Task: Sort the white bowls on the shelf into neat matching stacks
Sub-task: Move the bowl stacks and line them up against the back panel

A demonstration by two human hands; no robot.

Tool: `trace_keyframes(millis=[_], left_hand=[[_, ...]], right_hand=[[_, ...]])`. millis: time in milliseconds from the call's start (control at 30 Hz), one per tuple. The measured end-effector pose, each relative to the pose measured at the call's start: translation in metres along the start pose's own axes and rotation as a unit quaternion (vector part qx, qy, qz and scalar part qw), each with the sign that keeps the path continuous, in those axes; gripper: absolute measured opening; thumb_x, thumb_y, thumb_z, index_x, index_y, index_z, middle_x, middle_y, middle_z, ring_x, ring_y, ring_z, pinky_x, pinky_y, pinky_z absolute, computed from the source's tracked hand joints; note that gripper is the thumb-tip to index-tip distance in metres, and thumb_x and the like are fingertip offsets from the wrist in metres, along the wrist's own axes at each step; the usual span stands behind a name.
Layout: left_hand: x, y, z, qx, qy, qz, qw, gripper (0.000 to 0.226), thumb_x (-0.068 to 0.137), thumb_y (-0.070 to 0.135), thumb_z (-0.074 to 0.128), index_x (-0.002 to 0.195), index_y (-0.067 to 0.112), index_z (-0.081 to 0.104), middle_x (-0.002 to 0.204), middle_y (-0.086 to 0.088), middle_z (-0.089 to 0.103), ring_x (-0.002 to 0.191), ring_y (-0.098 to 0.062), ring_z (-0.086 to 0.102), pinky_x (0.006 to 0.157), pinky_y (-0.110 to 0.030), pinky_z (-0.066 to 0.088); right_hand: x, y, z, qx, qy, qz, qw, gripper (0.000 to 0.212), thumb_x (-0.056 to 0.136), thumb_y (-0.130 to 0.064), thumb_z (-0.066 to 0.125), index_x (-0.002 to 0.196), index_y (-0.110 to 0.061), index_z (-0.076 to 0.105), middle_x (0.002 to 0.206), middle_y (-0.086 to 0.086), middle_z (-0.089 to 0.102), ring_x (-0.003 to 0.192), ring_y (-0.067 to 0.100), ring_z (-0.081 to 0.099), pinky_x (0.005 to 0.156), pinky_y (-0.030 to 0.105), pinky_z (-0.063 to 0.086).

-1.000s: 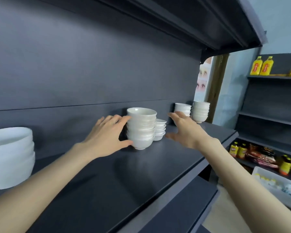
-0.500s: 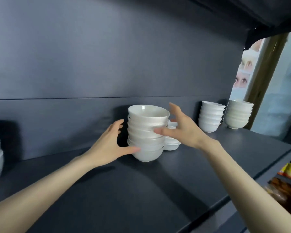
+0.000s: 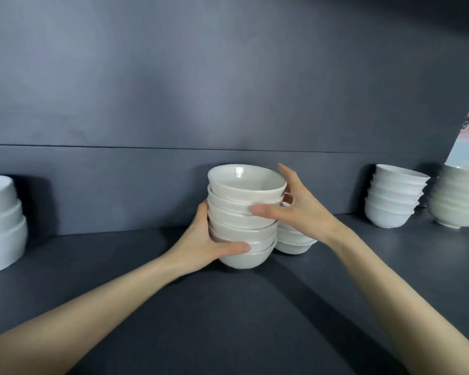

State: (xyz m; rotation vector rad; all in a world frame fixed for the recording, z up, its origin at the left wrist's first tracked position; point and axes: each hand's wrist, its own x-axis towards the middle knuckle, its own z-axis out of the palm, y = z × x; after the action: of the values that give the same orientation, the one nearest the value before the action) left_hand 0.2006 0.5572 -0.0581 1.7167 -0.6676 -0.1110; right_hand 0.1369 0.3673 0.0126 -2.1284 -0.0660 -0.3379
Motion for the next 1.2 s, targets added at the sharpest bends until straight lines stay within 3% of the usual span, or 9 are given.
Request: trace_keyframes(millis=[100,233,333,500,700,833,933,1067,1200], left_hand=[[-0.002,0.003,0.001,0.0,0.023,-0.016,1.0,0.093,0.06,0.01,0.088,0.135,0.026,0.034,0.122,0.017,0.058,0.105,0.01,0.058,0.086,-0.014,0.051],[-0.009,0.009,0.002,0.012,0.05,-0.029,0.998,0.096,0.043,0.029,0.091,0.127,0.029,0.045,0.12,0.013,0.063,0.108,0.0,0.061,0.089,-0.022,0.052],[-0.016,0.012,0.001,0.017,0.068,-0.041,0.997,0.096,0.041,0.033,0.089,0.128,0.03,0.047,0.119,0.012,0.065,0.107,-0.002,0.062,0.089,-0.024,0.052],[-0.031,0.014,-0.009,0.026,0.088,-0.052,0.994,0.089,0.053,0.014,0.091,0.129,0.028,0.048,0.118,0.01,0.066,0.107,-0.004,0.063,0.083,-0.02,0.053],[-0.044,0.013,-0.031,0.02,0.081,-0.063,0.994,0.095,0.047,0.022,0.089,0.132,0.028,0.047,0.121,0.009,0.065,0.112,-0.008,0.062,0.094,-0.031,0.052],[-0.047,0.011,-0.045,0.02,0.061,-0.059,0.996,0.093,0.049,0.021,0.088,0.131,0.03,0.047,0.122,0.011,0.065,0.113,-0.007,0.061,0.091,-0.027,0.052],[-0.047,0.008,-0.051,0.016,0.046,-0.056,0.997,0.09,0.055,0.014,0.087,0.133,0.032,0.044,0.123,0.013,0.064,0.113,-0.004,0.06,0.088,-0.023,0.052],[-0.047,-0.003,-0.052,-0.009,0.026,-0.058,0.998,0.1,0.054,0.019,0.088,0.139,0.029,0.036,0.131,0.014,0.058,0.116,-0.001,0.057,0.09,-0.02,0.051],[-0.049,-0.015,-0.046,-0.012,0.016,-0.071,0.997,0.107,0.05,0.033,0.088,0.14,0.027,0.032,0.132,0.013,0.057,0.117,-0.002,0.056,0.096,-0.025,0.049]], right_hand=[[0.001,0.004,-0.001,0.01,-0.002,-0.017,1.0,0.112,0.065,-0.042,0.082,0.152,-0.027,0.012,0.137,-0.015,0.044,0.121,0.007,0.044,0.095,0.02,0.036],[0.001,0.006,-0.001,0.027,-0.006,-0.038,0.999,0.108,0.068,-0.038,0.082,0.152,-0.024,0.015,0.125,-0.018,0.047,0.112,0.005,0.047,0.089,0.018,0.037],[0.001,0.006,0.0,0.031,-0.013,-0.052,0.998,0.11,0.067,-0.039,0.083,0.152,-0.024,0.015,0.113,-0.025,0.044,0.111,0.006,0.049,0.089,0.019,0.037],[0.0,0.001,0.012,0.051,-0.03,-0.068,0.996,0.115,0.064,-0.043,0.084,0.152,-0.023,0.013,0.125,-0.018,0.046,0.116,0.005,0.048,0.089,0.017,0.037],[0.0,-0.008,0.035,0.038,-0.037,-0.08,0.995,0.123,0.057,-0.055,0.084,0.152,-0.024,0.012,0.141,-0.016,0.043,0.129,0.007,0.043,0.108,0.035,0.038],[0.001,-0.013,0.046,0.038,-0.038,-0.08,0.995,0.129,0.052,-0.059,0.082,0.152,-0.024,0.01,0.147,-0.015,0.038,0.134,0.009,0.038,0.111,0.037,0.036],[0.001,-0.014,0.048,0.069,-0.053,-0.068,0.994,0.123,0.057,-0.05,0.085,0.151,-0.023,0.01,0.147,-0.014,0.039,0.132,0.006,0.04,0.108,0.03,0.039],[0.001,-0.01,0.047,0.112,-0.091,-0.049,0.988,0.089,0.07,-0.033,0.082,0.14,-0.028,0.028,0.121,-0.026,0.054,0.106,-0.014,0.054,0.083,0.01,0.048],[0.0,-0.007,0.052,0.124,-0.123,-0.036,0.984,0.088,0.075,-0.03,0.078,0.144,-0.027,0.023,0.126,-0.023,0.052,0.108,-0.014,0.051,0.081,0.006,0.048]])
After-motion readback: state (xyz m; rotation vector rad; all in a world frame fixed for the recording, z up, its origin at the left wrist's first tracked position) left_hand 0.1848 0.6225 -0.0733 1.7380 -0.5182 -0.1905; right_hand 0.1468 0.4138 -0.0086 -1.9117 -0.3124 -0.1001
